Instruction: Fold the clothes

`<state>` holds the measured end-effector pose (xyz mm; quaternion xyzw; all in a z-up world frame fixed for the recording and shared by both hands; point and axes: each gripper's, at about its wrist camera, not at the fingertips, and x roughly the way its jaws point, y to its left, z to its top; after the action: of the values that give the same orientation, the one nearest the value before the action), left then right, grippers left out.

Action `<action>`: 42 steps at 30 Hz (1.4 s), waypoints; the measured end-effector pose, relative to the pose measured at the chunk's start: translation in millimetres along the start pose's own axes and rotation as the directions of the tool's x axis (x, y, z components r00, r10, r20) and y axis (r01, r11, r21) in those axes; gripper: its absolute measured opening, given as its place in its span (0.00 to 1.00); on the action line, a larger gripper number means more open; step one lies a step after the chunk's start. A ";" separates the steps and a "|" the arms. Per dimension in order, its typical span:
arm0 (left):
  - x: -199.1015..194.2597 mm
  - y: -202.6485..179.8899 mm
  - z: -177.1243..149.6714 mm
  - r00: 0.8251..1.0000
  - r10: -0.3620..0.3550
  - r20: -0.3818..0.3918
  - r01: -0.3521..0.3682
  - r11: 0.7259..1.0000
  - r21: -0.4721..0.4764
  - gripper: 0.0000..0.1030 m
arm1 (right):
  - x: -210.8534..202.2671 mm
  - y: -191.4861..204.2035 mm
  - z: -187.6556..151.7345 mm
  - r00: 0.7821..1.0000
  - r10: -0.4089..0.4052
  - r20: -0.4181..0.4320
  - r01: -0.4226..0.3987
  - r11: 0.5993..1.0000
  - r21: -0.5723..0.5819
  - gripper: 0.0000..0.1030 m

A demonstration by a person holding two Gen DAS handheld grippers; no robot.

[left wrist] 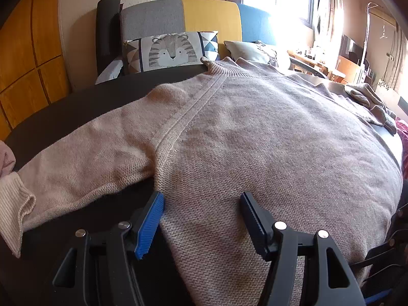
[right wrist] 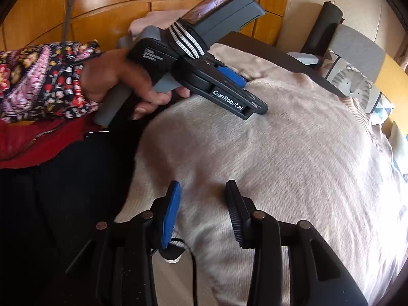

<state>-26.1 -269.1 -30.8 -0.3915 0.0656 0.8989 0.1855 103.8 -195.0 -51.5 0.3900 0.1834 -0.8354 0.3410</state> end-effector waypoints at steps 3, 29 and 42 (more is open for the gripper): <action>-4.1 0.2 1.1 1.000 0.011 0.012 -0.011 1.000 -0.020 0.62 | -13.8 -25.8 14.3 0.994 -0.057 0.088 0.049 0.995 0.088 0.39; -20.5 78.7 -4.6 0.992 0.122 0.035 -0.106 0.950 -0.293 0.62 | 58.0 -112.9 35.6 0.971 -0.237 0.033 0.211 0.914 0.347 0.60; -29.7 116.3 7.4 0.946 0.321 -0.040 -0.320 0.907 -0.273 0.61 | 57.5 -114.4 32.9 0.974 -0.221 0.048 0.189 0.912 0.363 0.64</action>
<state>-57.4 -382.9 -7.3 -0.3947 0.0026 0.9186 -0.0207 -21.7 -158.3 -70.9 0.3867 0.0536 -0.9023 0.1828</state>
